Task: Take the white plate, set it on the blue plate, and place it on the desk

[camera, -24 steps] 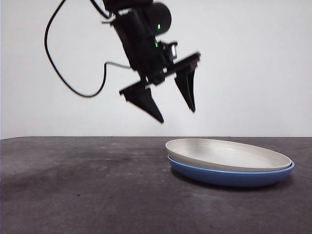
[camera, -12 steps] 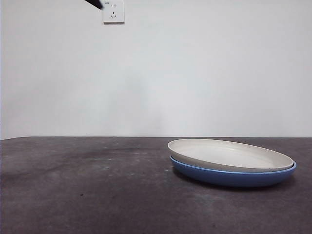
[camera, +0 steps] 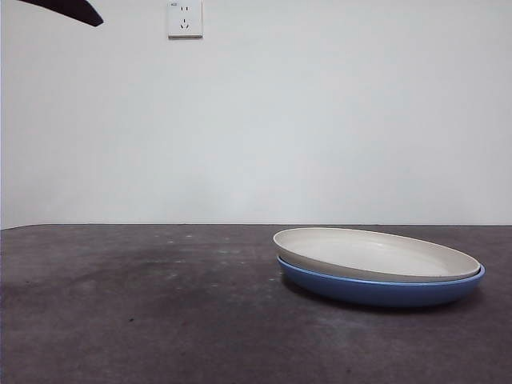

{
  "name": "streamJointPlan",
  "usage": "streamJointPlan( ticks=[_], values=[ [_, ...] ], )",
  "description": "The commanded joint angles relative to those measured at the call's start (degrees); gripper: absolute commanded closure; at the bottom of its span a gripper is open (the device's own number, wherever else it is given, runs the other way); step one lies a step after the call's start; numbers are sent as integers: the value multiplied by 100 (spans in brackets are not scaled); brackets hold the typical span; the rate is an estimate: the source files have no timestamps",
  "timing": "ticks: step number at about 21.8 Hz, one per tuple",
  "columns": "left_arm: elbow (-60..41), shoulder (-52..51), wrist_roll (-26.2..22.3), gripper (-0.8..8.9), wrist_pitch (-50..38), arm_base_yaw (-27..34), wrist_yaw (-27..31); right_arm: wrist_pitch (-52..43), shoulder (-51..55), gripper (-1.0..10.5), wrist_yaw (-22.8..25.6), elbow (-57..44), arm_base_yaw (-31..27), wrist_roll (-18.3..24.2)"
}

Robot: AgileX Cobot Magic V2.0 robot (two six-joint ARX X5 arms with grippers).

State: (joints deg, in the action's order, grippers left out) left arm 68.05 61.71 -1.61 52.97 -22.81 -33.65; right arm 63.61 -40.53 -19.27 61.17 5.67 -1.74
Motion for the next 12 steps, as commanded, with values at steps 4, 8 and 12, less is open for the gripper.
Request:
streamJointPlan(
  ticks=[4, 8, 12],
  values=[
    [-96, -116, -398, 412, 140, -26, -273, 42, -168, 473, -20, 107, 20, -197],
    [-96, -116, -398, 412, 140, -26, -275, 20, -455, 473, 98, 107, 20, -498],
    [-96, -116, -400, 412, 142, -26, -273, -240, -1036, 474, 516, 92, 17, -575]
  ],
)
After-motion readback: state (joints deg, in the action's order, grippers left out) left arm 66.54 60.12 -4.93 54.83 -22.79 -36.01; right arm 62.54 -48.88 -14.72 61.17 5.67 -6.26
